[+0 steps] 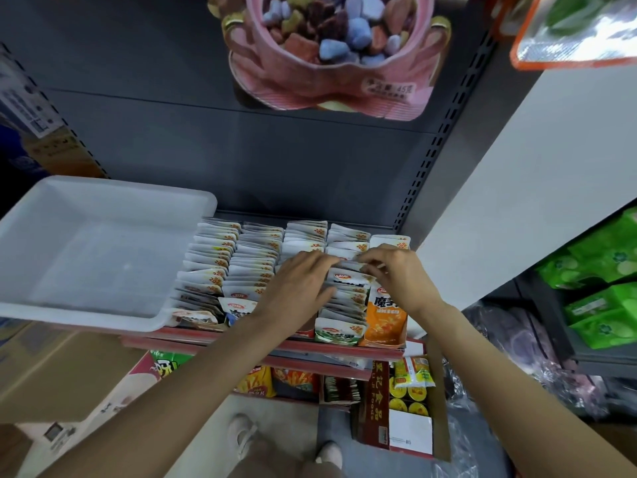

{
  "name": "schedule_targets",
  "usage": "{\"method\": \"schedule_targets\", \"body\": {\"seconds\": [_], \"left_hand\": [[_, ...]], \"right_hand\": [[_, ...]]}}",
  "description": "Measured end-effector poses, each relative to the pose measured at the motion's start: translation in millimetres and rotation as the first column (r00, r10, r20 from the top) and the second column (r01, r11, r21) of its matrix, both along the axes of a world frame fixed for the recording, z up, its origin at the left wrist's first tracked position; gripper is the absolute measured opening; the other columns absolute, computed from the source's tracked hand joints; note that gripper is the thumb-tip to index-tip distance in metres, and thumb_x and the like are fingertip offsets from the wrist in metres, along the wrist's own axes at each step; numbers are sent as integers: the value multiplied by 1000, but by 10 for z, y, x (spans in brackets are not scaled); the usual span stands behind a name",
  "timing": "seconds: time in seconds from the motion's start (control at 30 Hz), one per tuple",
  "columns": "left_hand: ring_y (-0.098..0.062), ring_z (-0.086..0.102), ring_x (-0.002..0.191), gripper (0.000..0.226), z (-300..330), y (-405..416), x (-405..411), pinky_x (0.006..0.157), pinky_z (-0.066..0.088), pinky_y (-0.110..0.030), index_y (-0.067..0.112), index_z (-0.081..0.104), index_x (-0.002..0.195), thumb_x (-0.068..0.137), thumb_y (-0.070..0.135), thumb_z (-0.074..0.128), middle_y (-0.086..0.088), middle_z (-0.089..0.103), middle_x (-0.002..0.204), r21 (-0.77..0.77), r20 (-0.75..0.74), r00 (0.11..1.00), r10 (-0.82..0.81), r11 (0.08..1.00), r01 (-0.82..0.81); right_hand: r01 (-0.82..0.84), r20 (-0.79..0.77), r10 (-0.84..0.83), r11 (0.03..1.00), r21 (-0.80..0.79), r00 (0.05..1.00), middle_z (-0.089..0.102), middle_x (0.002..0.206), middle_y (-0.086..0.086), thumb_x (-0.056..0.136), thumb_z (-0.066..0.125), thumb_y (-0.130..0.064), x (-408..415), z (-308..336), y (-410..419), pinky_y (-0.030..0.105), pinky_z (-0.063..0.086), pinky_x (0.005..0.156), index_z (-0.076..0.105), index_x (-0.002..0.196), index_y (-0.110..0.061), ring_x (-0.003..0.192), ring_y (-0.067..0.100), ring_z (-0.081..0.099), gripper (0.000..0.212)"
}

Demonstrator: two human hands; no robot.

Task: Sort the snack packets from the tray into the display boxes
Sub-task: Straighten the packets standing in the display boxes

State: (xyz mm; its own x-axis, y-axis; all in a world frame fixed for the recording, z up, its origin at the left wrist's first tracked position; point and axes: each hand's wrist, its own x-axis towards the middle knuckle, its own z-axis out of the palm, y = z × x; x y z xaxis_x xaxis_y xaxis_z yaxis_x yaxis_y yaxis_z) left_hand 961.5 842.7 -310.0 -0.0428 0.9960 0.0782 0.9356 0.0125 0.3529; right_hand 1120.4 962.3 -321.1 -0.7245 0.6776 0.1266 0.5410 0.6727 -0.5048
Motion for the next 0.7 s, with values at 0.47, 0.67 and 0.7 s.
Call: {"method": "schedule_targets", "body": {"seconds": [0.47, 0.67, 0.7], "left_hand": [[-21, 39, 133, 49, -34, -80, 59, 106, 37, -33, 15, 38, 143, 95, 9, 47, -6, 39, 147, 34, -118, 993, -22, 999, 26], [-13, 16, 143, 54, -43, -118, 74, 114, 19, -25, 18, 15, 150, 100, 13, 35, 1, 16, 157, -38, -58, 998, -16, 999, 14], [-13, 11, 145, 52, -46, -127, 63, 117, 11, -25, 18, 13, 150, 102, 16, 32, 1, 12, 158, -54, -91, 995, -39, 998, 34]], "right_hand": [[10, -84, -12, 1000, -20, 996, 65, 105, 5, 93, 56, -17, 111, 72, -179, 22, 44, 86, 72, 106, -13, 95, 14, 58, 21], [-4, -30, 4, 1000, -7, 1000, 59, 106, 2, 90, 60, -20, 92, 95, -196, 25, 47, 88, 73, 102, -11, 92, 11, 57, 19], [-20, 6, 20, 1000, 10, 1000, 58, 108, 3, 89, 62, -18, 92, 87, -203, 29, 49, 89, 73, 101, -11, 93, 15, 60, 18]]}}
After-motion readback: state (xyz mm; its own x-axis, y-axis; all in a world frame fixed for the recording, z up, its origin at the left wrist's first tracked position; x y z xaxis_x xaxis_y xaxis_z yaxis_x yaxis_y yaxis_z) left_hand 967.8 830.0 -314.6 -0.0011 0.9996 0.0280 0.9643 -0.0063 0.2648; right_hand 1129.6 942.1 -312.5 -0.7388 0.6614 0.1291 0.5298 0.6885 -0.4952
